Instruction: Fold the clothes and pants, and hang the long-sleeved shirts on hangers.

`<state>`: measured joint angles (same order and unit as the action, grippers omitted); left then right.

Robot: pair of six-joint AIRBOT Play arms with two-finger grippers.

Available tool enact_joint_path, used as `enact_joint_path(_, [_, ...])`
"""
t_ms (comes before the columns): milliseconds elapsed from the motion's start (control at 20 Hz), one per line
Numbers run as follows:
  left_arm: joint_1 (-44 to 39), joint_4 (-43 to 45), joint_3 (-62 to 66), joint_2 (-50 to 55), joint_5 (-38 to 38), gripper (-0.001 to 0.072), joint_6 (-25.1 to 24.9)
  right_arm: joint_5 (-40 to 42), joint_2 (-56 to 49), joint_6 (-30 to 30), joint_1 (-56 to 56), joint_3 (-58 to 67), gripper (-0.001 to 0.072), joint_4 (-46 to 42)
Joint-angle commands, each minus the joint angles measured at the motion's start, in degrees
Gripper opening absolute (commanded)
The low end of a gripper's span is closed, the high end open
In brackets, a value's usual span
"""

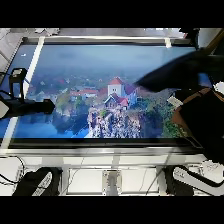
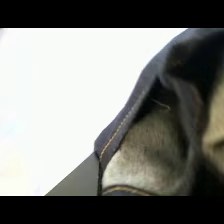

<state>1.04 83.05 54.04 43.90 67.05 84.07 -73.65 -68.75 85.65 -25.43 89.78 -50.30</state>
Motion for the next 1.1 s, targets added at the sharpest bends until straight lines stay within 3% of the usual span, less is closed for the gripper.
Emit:
enact_joint_path(0, [0.02,-0.15,0.04,0.02,-1.03,0.0690,-0.02,-12.13,7.87,1.07,-19.10,3.82,0.0009,-11.74])
enact_joint_path(250, [0.02,-0.17,0.04,0.02,-3.17,0.0690,-0.02,-20.63,9.90,-0.90,-37.13,2.56,0.0010,-17.59])
enact_joint_path(400, [0.02,-0.17,0.04,0.02,-3.19,0.0690,-0.02,-22.14,9.92,-0.92,-38.49,-3.48,0.0010,-24.79])
enact_joint_path(700, [0.02,-1.51,0.04,0.02,-3.19,0.0690,0.96,-20.44,9.94,-1.31,-38.47,-22.43,0.0011,-30.86])
enact_joint_path(750, [0.02,-1.70,0.04,0.02,-3.19,0.0690,1.29,-20.13,9.94,-1.29,-38.47,-25.16,0.0043,-31.95])
enact_joint_path(850, [0.02,-1.66,0.04,0.02,-3.19,0.0690,1.27,-21.38,9.94,-1.03,-38.47,-28.20,0.0318,-34.21])
enact_joint_path(900, [0.02,-1.66,0.04,0.02,-3.19,0.0690,1.27,-22.99,9.97,-0.46,-38.47,-28.09,0.0395,-35.04])
enact_joint_path(1050, [0.02,-1.66,0.04,0.02,-3.19,0.0690,1.27,-27.98,9.97,4.79,-38.45,-22.14,0.0399,-33.20])
